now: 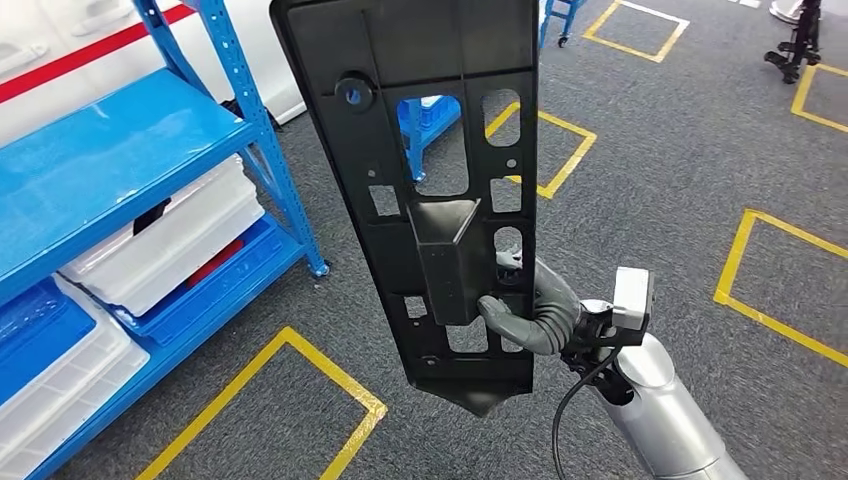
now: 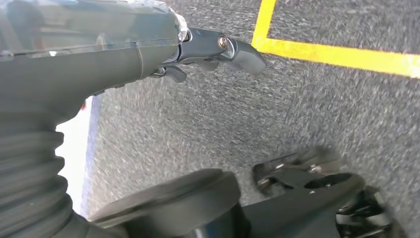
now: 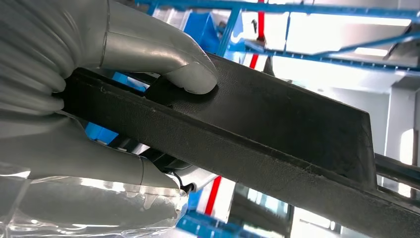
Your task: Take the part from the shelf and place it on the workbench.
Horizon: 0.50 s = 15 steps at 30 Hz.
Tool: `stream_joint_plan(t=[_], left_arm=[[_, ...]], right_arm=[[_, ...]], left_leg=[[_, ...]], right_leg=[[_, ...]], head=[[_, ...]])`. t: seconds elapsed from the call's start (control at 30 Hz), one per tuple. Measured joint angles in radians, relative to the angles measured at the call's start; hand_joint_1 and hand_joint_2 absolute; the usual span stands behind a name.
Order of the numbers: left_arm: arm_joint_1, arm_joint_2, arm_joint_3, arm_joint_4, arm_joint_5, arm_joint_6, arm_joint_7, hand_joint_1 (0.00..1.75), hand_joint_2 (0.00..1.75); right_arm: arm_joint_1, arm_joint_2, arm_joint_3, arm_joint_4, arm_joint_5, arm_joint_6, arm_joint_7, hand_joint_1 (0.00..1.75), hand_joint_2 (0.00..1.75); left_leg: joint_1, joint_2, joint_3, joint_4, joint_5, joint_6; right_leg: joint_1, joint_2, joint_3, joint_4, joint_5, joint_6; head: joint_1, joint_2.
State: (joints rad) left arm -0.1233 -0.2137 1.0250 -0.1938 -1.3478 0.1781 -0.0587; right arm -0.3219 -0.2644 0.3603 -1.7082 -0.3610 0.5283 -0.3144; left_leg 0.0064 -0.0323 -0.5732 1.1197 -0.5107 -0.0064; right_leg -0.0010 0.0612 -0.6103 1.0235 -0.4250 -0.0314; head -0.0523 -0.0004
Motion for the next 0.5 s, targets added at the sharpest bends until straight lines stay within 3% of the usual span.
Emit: stream_joint_plan(t=[0.03, 0.1, 0.17, 0.23, 0.3, 0.37, 0.4, 0.43, 0.5], left_arm=[[0.002, 0.000, 0.000, 0.000, -0.001, 0.000, 0.001, 0.00, 1.75], [0.004, 0.000, 0.000, 0.000, -0.001, -0.001, 0.002, 0.00, 1.75], [0.002, -0.003, 0.000, 0.000, -0.002, -0.002, 0.005, 0.00, 1.75], [0.003, -0.005, 0.000, 0.000, -0.001, -0.003, 0.008, 0.00, 1.75], [0.006, -0.006, 0.000, 0.000, -0.001, -0.004, 0.010, 0.00, 1.75], [0.008, -0.005, 0.000, 0.000, -0.001, -0.004, 0.010, 0.00, 1.75], [0.008, -0.005, 0.000, 0.000, -0.002, -0.004, 0.010, 0.00, 1.75], [0.009, -0.005, 0.001, 0.000, -0.002, -0.004, 0.010, 0.00, 1.75], [0.009, -0.004, 0.001, 0.000, -0.002, -0.004, 0.010, 0.00, 1.75]], right_arm=[[0.000, -0.001, 0.000, 0.000, -0.001, 0.000, 0.000, 1.71, 1.75], [0.002, -0.002, 0.000, 0.001, -0.002, 0.000, 0.000, 1.71, 1.75], [0.007, -0.003, -0.001, 0.001, -0.003, -0.002, 0.000, 1.71, 1.75], [0.010, -0.002, -0.003, -0.001, -0.003, -0.005, 0.001, 1.71, 1.75], [0.012, 0.001, -0.003, -0.003, -0.004, -0.008, 0.005, 1.71, 1.75], [0.018, 0.002, -0.002, -0.003, -0.003, -0.010, 0.009, 1.71, 1.75], [0.021, 0.003, -0.002, -0.003, -0.002, -0.011, 0.010, 1.71, 1.75], [0.022, 0.003, -0.003, -0.003, -0.002, -0.011, 0.010, 1.71, 1.75], [0.023, 0.003, -0.003, -0.003, -0.002, -0.011, 0.010, 1.71, 1.75]], left_leg=[[0.001, -0.025, 0.021, -0.056, 0.020, 0.004], [0.000, -0.054, 0.033, -0.103, 0.025, 0.010], [0.000, -0.035, 0.038, -0.118, 0.031, 0.015], [0.006, -0.010, 0.049, -0.135, 0.041, 0.025], [0.008, 0.016, 0.054, -0.143, 0.045, 0.031], [0.007, 0.040, 0.054, -0.143, 0.044, 0.031], [0.007, 0.052, 0.055, -0.142, 0.042, 0.029], [0.008, 0.063, 0.057, -0.142, 0.040, 0.027], [0.008, 0.083, 0.062, -0.138, 0.032, 0.017]], right_leg=[[-0.001, 0.012, -0.004, 0.003, 0.002, 0.003], [-0.008, 0.034, -0.017, 0.004, 0.008, 0.016], [-0.012, 0.050, -0.024, 0.001, 0.016, 0.030], [-0.008, 0.020, -0.040, 0.032, -0.005, 0.039], [-0.008, -0.033, -0.091, 0.140, -0.063, 0.046], [-0.017, -0.054, -0.147, 0.255, -0.104, 0.055], [-0.023, -0.059, -0.155, 0.272, -0.100, 0.059], [-0.027, -0.064, -0.141, 0.247, -0.079, 0.063], [-0.030, -0.096, -0.066, 0.113, -0.020, 0.066]], head=[[0.000, 0.000], [0.000, 0.000], [0.000, 0.000], [0.000, 0.000], [0.000, 0.000], [0.000, 0.000], [0.000, 0.000], [0.000, 0.000], [0.000, 0.000]])
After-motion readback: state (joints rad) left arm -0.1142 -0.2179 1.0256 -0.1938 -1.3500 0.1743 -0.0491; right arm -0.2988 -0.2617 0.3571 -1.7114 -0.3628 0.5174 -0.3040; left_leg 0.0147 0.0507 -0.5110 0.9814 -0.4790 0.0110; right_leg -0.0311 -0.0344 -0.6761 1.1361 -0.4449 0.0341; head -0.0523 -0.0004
